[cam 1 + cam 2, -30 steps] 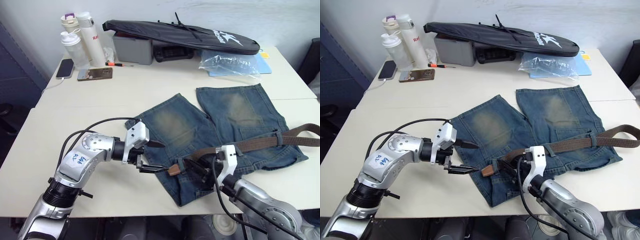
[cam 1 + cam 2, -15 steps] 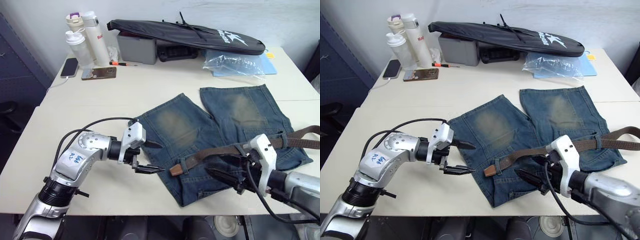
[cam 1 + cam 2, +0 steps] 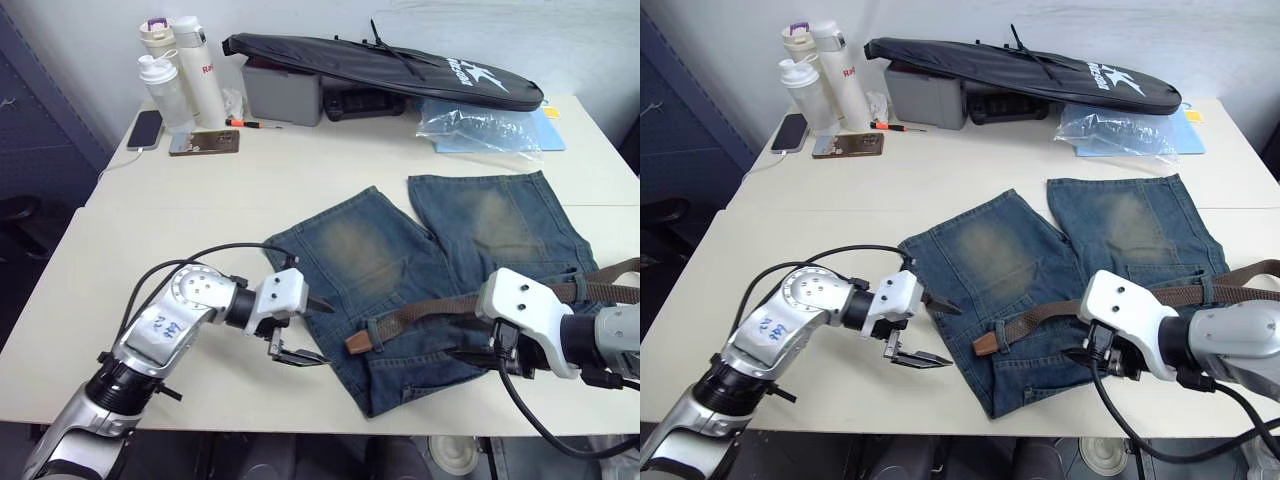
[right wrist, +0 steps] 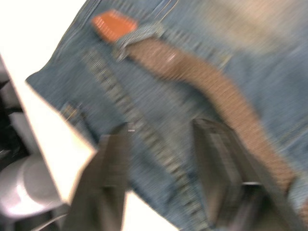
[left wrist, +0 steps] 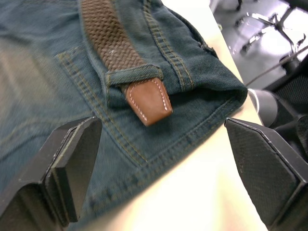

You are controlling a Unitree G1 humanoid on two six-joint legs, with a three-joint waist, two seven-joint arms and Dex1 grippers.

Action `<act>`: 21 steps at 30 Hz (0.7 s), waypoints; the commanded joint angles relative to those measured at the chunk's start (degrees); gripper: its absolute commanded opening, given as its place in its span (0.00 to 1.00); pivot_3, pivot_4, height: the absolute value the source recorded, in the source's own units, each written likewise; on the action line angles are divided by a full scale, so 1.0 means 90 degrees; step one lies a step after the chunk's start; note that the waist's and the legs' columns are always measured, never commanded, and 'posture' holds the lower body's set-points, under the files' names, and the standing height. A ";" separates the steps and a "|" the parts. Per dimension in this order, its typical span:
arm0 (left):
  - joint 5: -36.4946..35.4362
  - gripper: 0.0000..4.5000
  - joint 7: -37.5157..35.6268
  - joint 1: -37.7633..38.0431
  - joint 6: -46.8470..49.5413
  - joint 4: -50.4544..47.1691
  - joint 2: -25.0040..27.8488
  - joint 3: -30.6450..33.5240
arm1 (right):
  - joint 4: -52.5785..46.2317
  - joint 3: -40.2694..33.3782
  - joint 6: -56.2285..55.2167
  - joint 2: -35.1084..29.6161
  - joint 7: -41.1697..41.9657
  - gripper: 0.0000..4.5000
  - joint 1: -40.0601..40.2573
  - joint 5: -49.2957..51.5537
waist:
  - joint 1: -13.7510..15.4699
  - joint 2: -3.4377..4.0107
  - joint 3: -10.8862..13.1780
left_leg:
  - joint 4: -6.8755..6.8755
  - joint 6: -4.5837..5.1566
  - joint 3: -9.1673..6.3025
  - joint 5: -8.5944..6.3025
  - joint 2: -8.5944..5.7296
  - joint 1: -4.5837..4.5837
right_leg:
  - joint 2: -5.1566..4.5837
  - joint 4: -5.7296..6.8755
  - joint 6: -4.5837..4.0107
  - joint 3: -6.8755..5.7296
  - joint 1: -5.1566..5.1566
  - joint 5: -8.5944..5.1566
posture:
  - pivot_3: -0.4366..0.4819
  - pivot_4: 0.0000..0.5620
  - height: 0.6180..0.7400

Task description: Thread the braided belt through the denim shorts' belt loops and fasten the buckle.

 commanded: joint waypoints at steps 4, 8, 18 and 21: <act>0.1045 1.00 -0.0359 -0.0280 -0.2066 0.0899 -0.0288 -0.0670 | -0.0247 -0.0325 0.0451 0.0241 -0.0050 0.02 0.0480 -0.0522 | 0.0030 -0.0002 0.0002 | 0.0004 0.0000 0.0025 0.0000 0.0003 0.0006 | 0.0000 -0.0002 -0.0010 -0.0026 -0.0002 0.0008 | 0.48 0.27 0.28; 0.1557 1.00 0.0004 -0.0645 -0.3235 0.1787 -0.0856 -0.0768 | -0.0375 -0.0437 0.0691 0.0614 -0.0238 0.02 0.0712 -0.0620 | 0.0076 -0.0002 0.0002 | 0.0010 0.0000 0.0039 0.0002 0.0015 0.0007 | -0.0008 -0.0003 -0.0023 -0.0062 -0.0005 0.0015 | 0.48 0.27 0.28; 0.1966 1.00 0.0371 -0.1007 -0.4671 0.2934 -0.1540 -0.0739 | -0.0580 -0.0520 0.1014 0.1206 -0.0533 0.02 0.1396 -0.1072 | 0.0110 -0.0004 0.0004 | 0.0014 0.0003 0.0039 0.0005 0.0014 0.0003 | -0.0019 -0.0003 -0.0007 -0.0097 -0.0006 0.0048 | 0.48 0.27 0.28; 0.1959 1.00 0.0316 -0.1020 -0.4800 0.3063 -0.1626 -0.0774 | -0.0553 -0.0339 0.0941 0.1331 -0.0651 0.02 0.1504 -0.1282 | 0.0107 -0.0003 0.0003 | 0.0016 0.0000 0.0038 0.0007 0.0015 0.0008 | -0.0020 0.0003 -0.0007 -0.0106 -0.0005 0.0048 | 0.48 0.27 0.28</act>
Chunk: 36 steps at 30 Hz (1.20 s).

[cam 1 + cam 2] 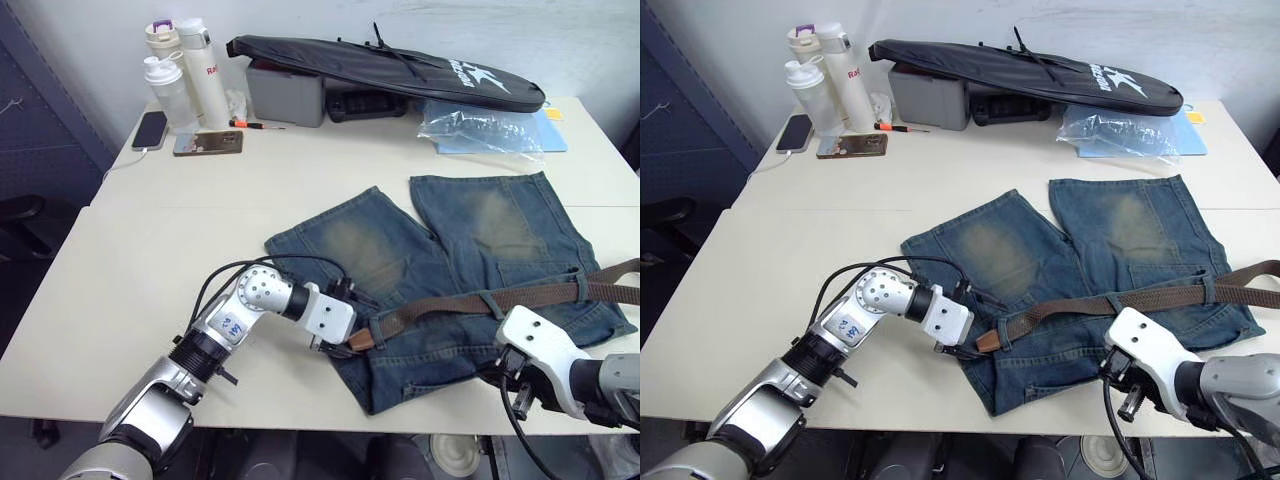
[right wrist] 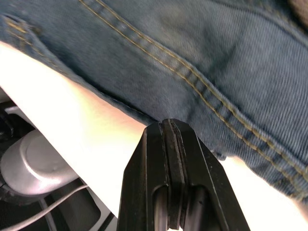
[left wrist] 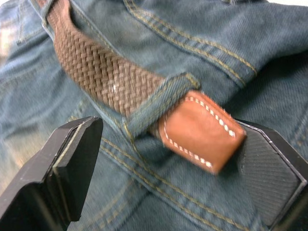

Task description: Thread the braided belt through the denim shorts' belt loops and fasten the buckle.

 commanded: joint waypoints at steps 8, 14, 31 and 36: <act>-0.0034 0.44 -0.0240 -0.0129 -0.0466 0.0076 -0.0088 0.0090 | -0.0357 0.0466 -0.0125 0.0389 -0.0308 0.00 0.0049 -0.0552 | -0.0010 0.0001 -0.0001 | 0.0001 -0.0002 -0.0002 0.0001 0.0001 -0.0001 | -0.0003 0.0002 0.0000 -0.0008 0.0000 0.0000 | 0.48 0.27 0.28; -0.0088 0.01 -0.0308 -0.0084 -0.0567 0.0037 0.0130 0.0215 | -0.0301 0.0660 -0.0130 0.0444 -0.0305 0.00 -0.0022 -0.0720 | -0.0014 0.0001 -0.0001 | 0.0006 -0.0002 -0.0005 0.0002 0.0001 0.0000 | -0.0003 0.0003 -0.0001 -0.0010 0.0004 0.0001 | 0.48 0.27 0.28; -0.0646 0.46 -0.0649 0.0019 0.0238 -0.0371 0.0228 0.0416 | 0.0083 0.1492 0.0041 0.0574 -0.0516 0.00 -0.0777 -0.1137 | -0.0153 0.0000 -0.0002 | 0.0004 -0.0006 -0.0011 0.0004 0.0005 0.0004 | -0.0001 0.0012 -0.0002 -0.0017 0.0004 0.0001 | 0.48 0.27 0.28; -0.0546 0.46 -0.0676 0.0096 0.0141 -0.0314 0.0395 0.0442 | 0.0112 0.1648 0.0136 0.0622 -0.0516 0.00 -0.1017 -0.1140 | -0.0181 0.0002 -0.0003 | 0.0004 -0.0006 -0.0012 0.0008 0.0005 0.0006 | -0.0001 0.0013 -0.0005 -0.0020 0.0005 0.0003 | 0.48 0.27 0.28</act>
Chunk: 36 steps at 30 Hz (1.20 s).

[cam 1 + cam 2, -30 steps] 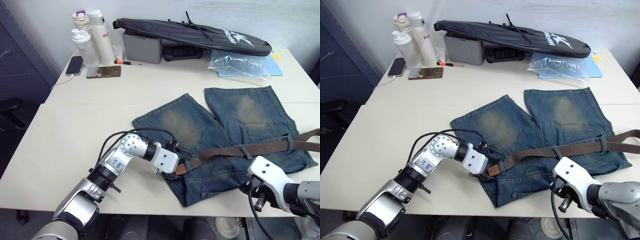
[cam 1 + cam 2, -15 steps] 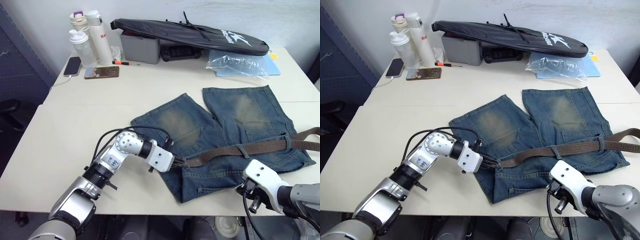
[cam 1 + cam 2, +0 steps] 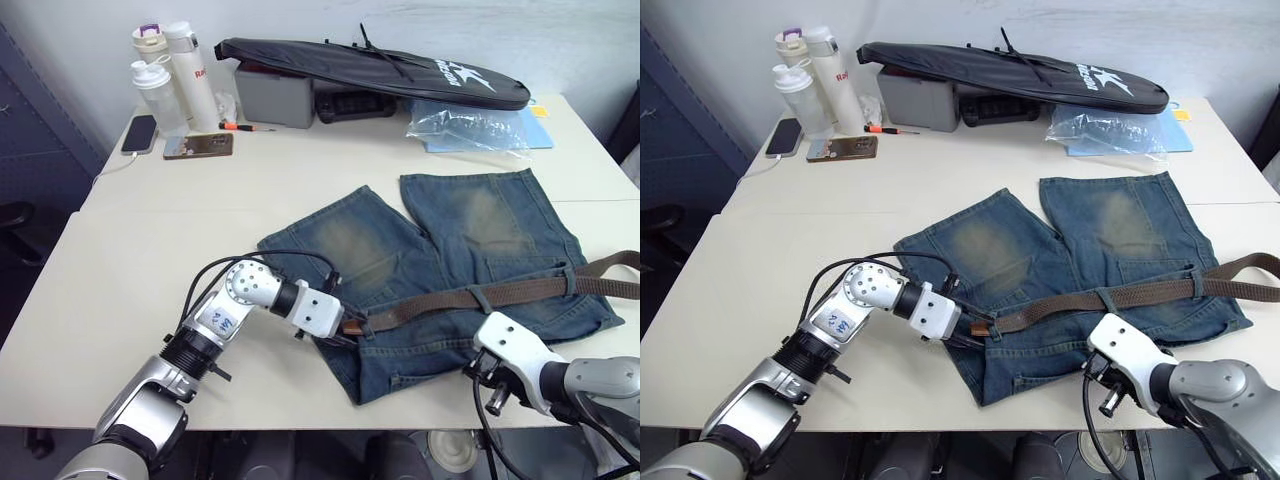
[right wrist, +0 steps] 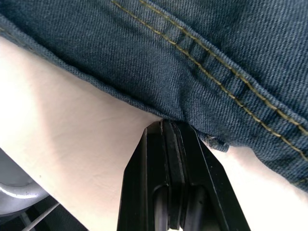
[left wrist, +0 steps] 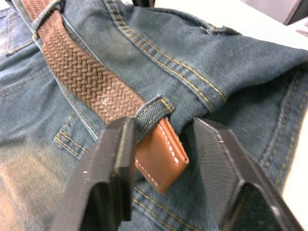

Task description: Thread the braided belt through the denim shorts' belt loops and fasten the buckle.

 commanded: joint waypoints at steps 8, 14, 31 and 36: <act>0.0085 0.28 0.0165 -0.0003 -0.0187 -0.0018 0.0023 0.0244 | -0.0082 0.0074 0.0158 0.0176 -0.0066 0.00 -0.0215 -0.0089 | -0.0004 -0.0003 -0.0001 | 0.0001 -0.0001 -0.0002 0.0001 0.0001 0.0000 | 0.0000 0.0002 -0.0002 -0.0003 0.0000 0.0001 | 0.48 0.27 0.28; 0.0125 0.01 0.0155 -0.0038 -0.0207 -0.0037 -0.0022 0.0198 | -0.0105 0.0086 0.0234 0.0218 -0.0080 0.00 -0.0309 -0.0106 | 0.0003 -0.0005 -0.0004 | 0.0004 0.0000 -0.0002 0.0004 0.0001 0.0000 | -0.0001 0.0003 -0.0004 -0.0004 0.0001 0.0003 | 0.48 0.27 0.28; -0.0565 0.01 -0.0497 0.0032 0.0679 -0.0803 0.1444 0.1219 | 0.0330 -0.0145 0.0474 0.0087 0.0306 0.00 -0.0460 0.0072 | -0.0004 0.0003 -0.0027 | 0.0004 0.0003 -0.0006 0.0009 0.0000 0.0001 | -0.0004 0.0004 -0.0005 -0.0006 0.0004 0.0007 | 0.48 0.27 0.28; -0.0585 0.01 -0.0272 0.0326 0.1013 -0.1320 0.1446 0.1231 | 0.0293 -0.2193 0.0875 -0.0150 0.1711 0.00 -0.1119 0.1700 | -0.0022 0.0021 -0.0011 | -0.0007 0.0005 0.0000 0.0010 0.0002 -0.0003 | -0.0004 0.0001 -0.0007 -0.0007 -0.0002 0.0009 | 0.48 0.27 0.28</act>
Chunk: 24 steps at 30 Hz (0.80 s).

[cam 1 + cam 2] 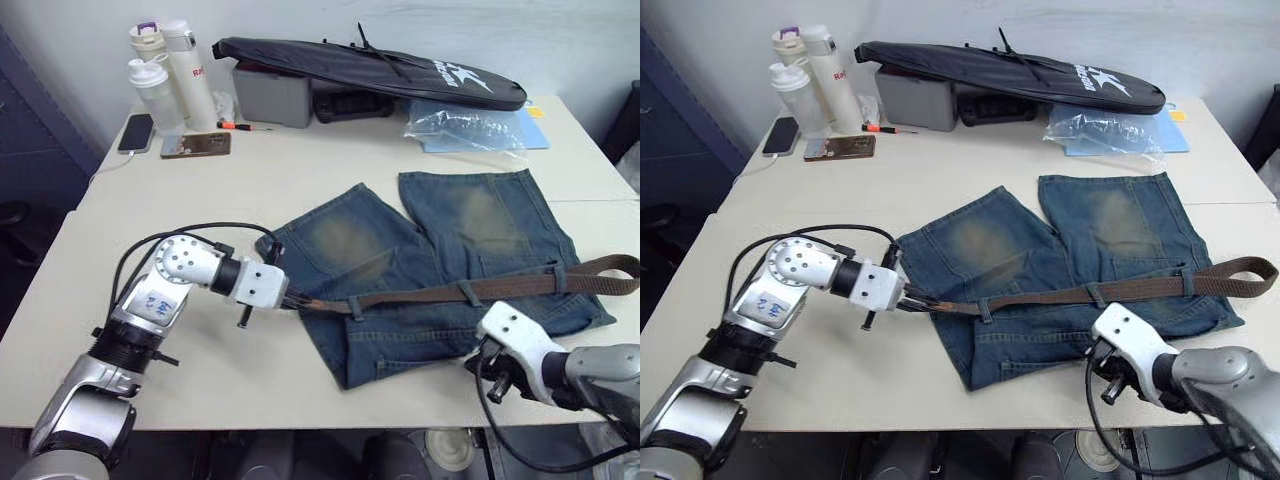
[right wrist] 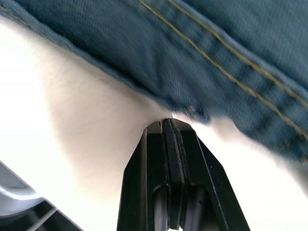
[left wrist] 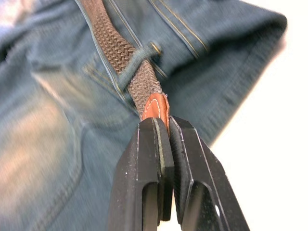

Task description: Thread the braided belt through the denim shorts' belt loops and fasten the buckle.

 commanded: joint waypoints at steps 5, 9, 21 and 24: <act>0.0000 0.01 0.0387 0.0144 0.0470 -0.0711 -0.0333 -0.0013 | 0.1193 -0.1506 -0.0203 -0.1008 0.0270 0.00 -0.0799 -0.0299 | 0.0056 0.0005 -0.0001 | 0.0002 0.0001 -0.0012 0.0005 0.0001 0.0001 | 0.0002 0.0004 -0.0003 -0.0013 0.0003 0.0002 | 0.48 0.27 0.28; 0.0071 0.01 0.0443 0.0137 0.0535 -0.0771 -0.0393 -0.0018 | 0.1722 -0.0247 -0.0687 -0.0913 -0.0281 0.00 -0.0745 -0.1081 | 0.0036 -0.0004 -0.0006 | 0.0001 0.0004 -0.0001 0.0007 -0.0010 -0.0001 | -0.0016 -0.0002 -0.0001 -0.0013 0.0001 0.0004 | 0.48 0.27 0.28; -0.0120 0.01 0.0189 0.0414 0.0919 -0.1225 -0.0018 0.0209 | 0.2142 0.1618 -0.0926 -0.1174 -0.0833 0.00 -0.0558 -0.2585 | 0.0027 0.0015 0.0001 | 0.0004 0.0002 0.0008 0.0008 -0.0012 -0.0001 | -0.0023 0.0008 0.0001 -0.0015 -0.0004 0.0005 | 0.48 0.27 0.28; -0.0405 0.01 -0.0010 0.0734 0.1289 -0.1523 0.0460 0.0510 | 0.2204 0.1693 -0.0926 -0.1252 -0.0742 0.00 -0.0575 -0.2676 | 0.0015 0.0018 -0.0003 | 0.0000 0.0001 0.0008 0.0008 -0.0008 0.0001 | -0.0022 0.0006 0.0001 -0.0015 -0.0004 0.0005 | 0.48 0.27 0.28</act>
